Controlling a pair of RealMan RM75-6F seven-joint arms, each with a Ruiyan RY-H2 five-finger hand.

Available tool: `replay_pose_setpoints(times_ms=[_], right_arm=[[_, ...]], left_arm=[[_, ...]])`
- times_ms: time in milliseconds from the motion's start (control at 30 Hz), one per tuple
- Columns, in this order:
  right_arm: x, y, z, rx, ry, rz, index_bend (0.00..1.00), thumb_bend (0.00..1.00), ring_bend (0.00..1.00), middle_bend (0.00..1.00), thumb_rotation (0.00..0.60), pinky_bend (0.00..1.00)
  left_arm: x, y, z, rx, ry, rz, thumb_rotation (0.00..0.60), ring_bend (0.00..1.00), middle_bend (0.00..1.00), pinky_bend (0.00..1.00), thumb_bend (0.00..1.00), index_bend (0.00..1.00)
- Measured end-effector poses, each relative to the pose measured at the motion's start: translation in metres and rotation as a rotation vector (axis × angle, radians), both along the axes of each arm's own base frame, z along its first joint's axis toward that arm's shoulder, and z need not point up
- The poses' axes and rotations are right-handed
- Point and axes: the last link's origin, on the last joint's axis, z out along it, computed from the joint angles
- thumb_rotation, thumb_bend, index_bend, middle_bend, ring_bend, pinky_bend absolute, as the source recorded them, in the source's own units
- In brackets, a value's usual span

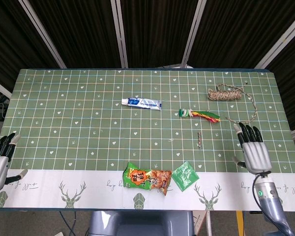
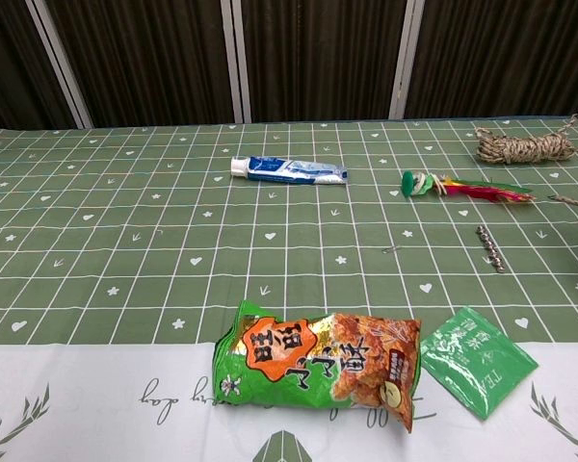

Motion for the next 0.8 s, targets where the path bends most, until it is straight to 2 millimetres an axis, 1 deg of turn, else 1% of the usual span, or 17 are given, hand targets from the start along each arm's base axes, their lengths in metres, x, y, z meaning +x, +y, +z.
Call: replay_pose_setpoints(times_ms=[133, 233, 533, 800], right_arm=[[0.0, -0.027, -0.017, 0.001, 0.019, -0.033, 0.0, 0.1, 0.0, 0.0, 0.6, 0.03], [0.0, -0.042, -0.029, 0.004, 0.018, -0.063, 0.0, 0.09, 0.0, 0.0, 0.6, 0.03], [0.0, -0.05, -0.058, 0.036, 0.0, -0.113, 0.0, 0.08, 0.0, 0.0, 0.6, 0.03], [0.006, -0.059, -0.076, 0.032, -0.038, -0.138, 0.0, 0.08, 0.0, 0.0, 0.6, 0.03]], left_arm=[[0.0, 0.0, 0.0, 0.002, -0.004, -0.001, 0.6, 0.0, 0.0, 0.0, 0.11, 0.0], [0.0, 0.001, 0.0, 0.006, -0.011, -0.002, 0.6, 0.0, 0.0, 0.0, 0.11, 0.0], [0.0, 0.003, -0.006, -0.01, -0.014, -0.002, 0.6, 0.0, 0.0, 0.0, 0.11, 0.0], [-0.002, 0.004, -0.007, -0.017, -0.026, 0.021, 0.6, 0.0, 0.0, 0.0, 0.11, 0.0]])
